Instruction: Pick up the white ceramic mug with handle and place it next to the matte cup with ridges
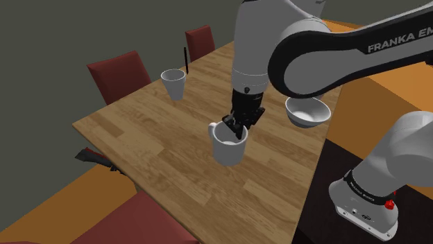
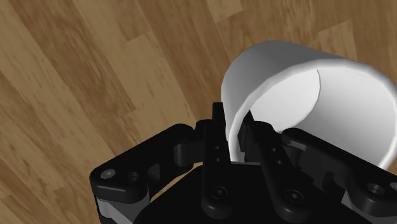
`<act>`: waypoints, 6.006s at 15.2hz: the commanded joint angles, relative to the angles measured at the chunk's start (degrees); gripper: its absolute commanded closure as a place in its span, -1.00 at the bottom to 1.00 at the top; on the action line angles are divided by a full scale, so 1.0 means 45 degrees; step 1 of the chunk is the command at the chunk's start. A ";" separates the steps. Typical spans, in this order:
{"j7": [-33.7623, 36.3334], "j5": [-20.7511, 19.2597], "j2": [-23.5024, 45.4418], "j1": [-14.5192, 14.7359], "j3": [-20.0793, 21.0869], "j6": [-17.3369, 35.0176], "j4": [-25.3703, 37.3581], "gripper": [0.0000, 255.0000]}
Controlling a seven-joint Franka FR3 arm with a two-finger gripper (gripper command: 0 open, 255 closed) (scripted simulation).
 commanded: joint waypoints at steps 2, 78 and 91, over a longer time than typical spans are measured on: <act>-0.0021 -0.0001 -0.0143 -0.0010 -0.0095 -0.0543 0.0409 1.00; -1.7851 -0.0438 1.1048 -0.8276 -1.1380 -0.4543 1.4695 1.00; -1.7953 -0.0403 1.1010 -0.8032 -1.1333 -0.2292 1.2381 1.00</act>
